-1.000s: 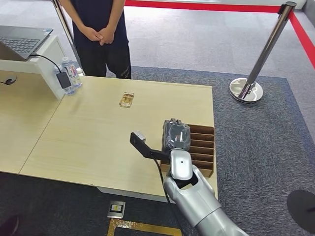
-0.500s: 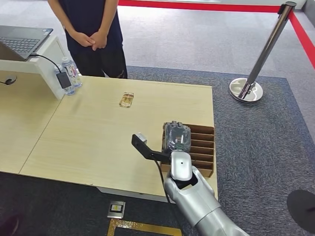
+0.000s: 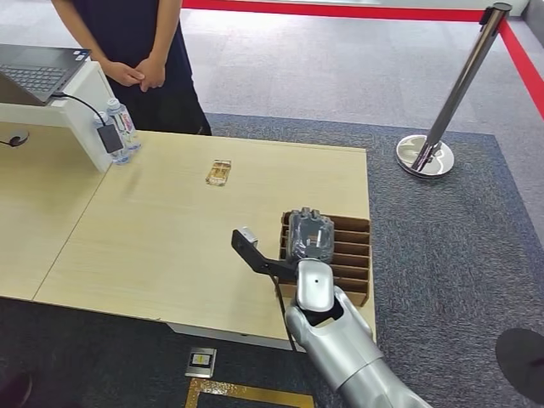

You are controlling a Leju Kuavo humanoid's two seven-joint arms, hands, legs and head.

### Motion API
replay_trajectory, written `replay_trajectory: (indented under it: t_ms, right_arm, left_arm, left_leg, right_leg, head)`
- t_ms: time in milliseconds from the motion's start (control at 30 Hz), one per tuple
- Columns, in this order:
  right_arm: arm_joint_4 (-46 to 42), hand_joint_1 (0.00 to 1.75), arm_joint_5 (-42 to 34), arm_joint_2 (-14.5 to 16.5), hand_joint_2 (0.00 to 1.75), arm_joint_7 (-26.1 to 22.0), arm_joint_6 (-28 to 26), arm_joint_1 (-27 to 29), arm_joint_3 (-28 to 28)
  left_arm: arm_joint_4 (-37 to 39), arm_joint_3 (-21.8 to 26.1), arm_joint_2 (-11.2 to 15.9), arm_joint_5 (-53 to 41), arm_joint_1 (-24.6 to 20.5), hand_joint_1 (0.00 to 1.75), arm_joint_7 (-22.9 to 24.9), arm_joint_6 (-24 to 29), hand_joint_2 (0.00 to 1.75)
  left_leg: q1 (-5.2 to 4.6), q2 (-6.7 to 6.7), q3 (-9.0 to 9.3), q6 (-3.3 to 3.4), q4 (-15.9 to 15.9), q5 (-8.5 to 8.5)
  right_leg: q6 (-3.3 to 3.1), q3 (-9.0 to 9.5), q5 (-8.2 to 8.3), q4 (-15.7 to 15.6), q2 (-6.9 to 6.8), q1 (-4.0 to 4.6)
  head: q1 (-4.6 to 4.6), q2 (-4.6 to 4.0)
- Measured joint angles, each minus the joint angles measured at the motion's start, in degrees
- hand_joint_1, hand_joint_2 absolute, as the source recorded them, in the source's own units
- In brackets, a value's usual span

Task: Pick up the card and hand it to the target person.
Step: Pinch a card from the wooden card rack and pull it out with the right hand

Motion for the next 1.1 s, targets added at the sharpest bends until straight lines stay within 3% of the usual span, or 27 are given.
replay_trajectory:
  t_ms: [867,1100]
  right_arm:
    - [1.81,0.83,1.71,0.15,1.75,0.46,0.44,0.13,-0.42]
    - [2.98,0.94,1.79,0.64,1.75,0.28,0.44,-0.35,-0.45]
  left_arm:
    - [0.0,0.0,-0.02,0.12,0.0,0.0,0.27,-0.02,1.75]
    - [0.0,0.0,-0.07,0.28,-0.01,0.0,0.42,-0.02,1.75]
  left_leg:
    - [0.0,0.0,0.0,0.0,0.0,0.0]
    - [0.0,0.0,0.01,0.0,0.0,0.0]
  right_leg:
    - [0.0,0.0,0.0,0.0,0.0,0.0]
    - [0.0,0.01,0.0,0.0,0.0,0.0]
  head:
    - [0.0,0.0]
    - [0.0,0.0]
